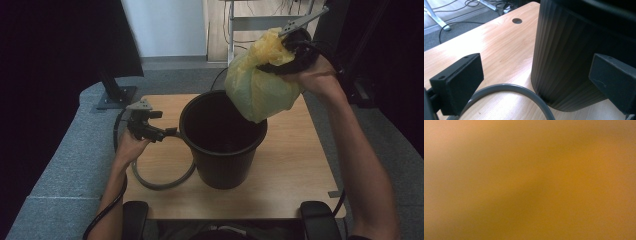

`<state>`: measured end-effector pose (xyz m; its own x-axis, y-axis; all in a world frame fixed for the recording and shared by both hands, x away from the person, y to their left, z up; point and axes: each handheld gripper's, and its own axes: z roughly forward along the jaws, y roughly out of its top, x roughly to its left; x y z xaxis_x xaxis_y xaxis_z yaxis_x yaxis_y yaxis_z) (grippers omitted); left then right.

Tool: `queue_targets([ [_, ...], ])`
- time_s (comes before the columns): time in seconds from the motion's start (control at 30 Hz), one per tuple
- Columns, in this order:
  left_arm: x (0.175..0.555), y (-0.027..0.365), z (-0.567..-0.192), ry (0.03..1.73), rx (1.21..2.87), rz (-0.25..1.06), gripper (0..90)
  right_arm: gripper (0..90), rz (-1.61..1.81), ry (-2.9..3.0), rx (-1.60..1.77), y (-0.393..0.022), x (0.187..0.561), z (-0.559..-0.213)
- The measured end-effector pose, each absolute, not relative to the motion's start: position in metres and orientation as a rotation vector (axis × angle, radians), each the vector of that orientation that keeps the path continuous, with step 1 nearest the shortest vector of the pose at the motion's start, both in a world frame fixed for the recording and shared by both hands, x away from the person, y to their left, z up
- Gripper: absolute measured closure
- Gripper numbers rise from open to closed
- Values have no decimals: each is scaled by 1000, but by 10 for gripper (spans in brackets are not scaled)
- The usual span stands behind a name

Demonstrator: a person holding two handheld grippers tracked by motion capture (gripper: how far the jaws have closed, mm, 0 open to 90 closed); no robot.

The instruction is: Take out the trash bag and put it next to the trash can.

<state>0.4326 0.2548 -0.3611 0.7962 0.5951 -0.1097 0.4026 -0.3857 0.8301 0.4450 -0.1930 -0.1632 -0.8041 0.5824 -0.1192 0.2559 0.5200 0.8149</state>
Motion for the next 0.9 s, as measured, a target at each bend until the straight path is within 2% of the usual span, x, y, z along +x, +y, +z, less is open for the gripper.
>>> queue_targets([
  [0.53, 426, 263, -407, 779, 2018, 312, 0, 662, 1062, 2242, 870, -240, 458, -166],
  [0.9, 422, 267, -432, 819, 2007, 350, 0, 661, 999, 2185, 984, -264, 475, -203],
])
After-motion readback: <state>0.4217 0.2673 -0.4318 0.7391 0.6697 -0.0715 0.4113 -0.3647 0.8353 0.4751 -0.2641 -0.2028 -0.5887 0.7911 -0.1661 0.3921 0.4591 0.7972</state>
